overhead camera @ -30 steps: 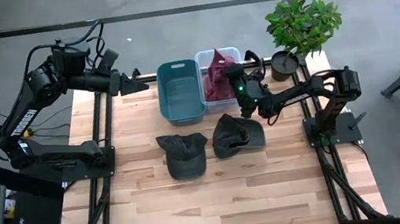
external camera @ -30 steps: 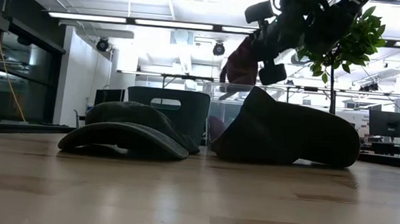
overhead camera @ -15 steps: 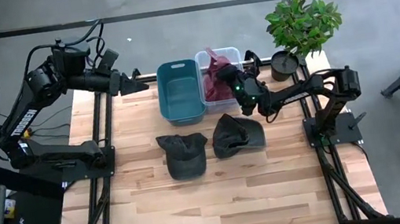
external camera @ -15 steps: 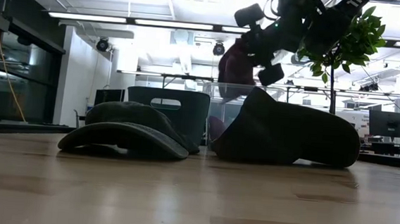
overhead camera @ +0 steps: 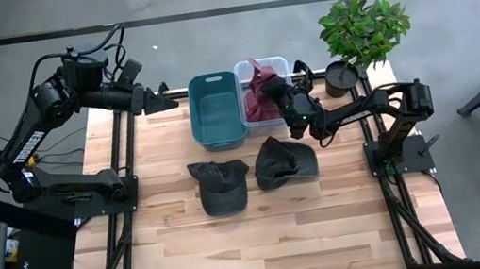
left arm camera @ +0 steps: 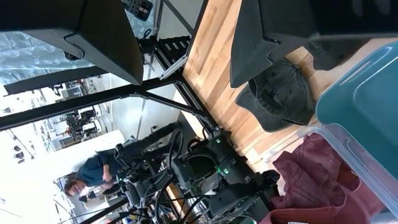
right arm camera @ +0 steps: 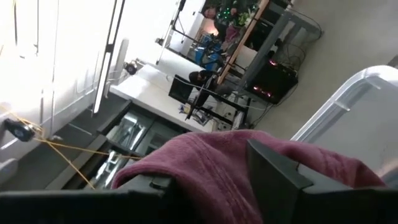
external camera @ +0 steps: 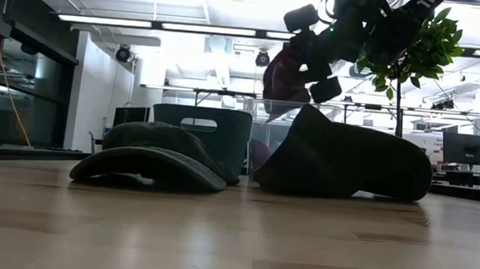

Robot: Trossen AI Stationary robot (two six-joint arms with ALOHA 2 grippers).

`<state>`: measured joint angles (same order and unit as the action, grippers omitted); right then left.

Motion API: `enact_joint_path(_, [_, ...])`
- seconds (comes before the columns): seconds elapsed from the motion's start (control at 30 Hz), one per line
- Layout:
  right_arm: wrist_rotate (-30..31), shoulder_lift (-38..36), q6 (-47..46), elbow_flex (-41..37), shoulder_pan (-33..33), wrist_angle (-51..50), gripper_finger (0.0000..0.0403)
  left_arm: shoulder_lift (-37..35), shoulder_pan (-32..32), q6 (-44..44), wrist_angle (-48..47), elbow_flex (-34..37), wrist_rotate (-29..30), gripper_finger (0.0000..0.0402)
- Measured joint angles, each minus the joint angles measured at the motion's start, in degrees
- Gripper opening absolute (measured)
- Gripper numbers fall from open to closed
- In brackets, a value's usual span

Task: Pick & Place hat
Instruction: Put the red cap into the transparent bin

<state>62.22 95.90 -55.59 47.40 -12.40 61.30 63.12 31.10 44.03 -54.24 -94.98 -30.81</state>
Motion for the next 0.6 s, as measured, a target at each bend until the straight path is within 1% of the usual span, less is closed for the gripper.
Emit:
enact_joint_path(0.1, [-0.68,0.0,0.64,0.0,0.0,-0.1,0.0159,-0.01,-0.01,0.0,0.0,0.0,0.0,0.0225])
enact_joint_path(0.17, [-2.61,0.0,2.18,0.0,-0.07,-0.18,0.0173,-0.01,-0.01,0.0,0.0,0.0,0.0,0.0225])
enact_joint_path(0.27, [-5.89,0.0,5.62,0.0,-0.09,-0.22,0.0199,-0.01,0.0,0.0,0.0,0.0,-0.01,0.0225])
enact_joint_path(0.4, [-7.32,0.0,11.2,0.0,-0.09,-0.21,0.0232,-0.01,0.0,0.0,0.0,0.0,-0.18,0.0225])
enact_joint_path(0.5, [-7.32,0.0,15.82,0.0,-0.09,-0.21,0.0242,-0.01,0.0,0.08,0.0,0.0,-0.51,0.0225])
enact_joint_path(0.6, [-7.38,0.0,20.89,0.0,0.04,-0.22,0.0243,-0.01,0.0,0.79,0.0,0.0,-0.55,0.0225])
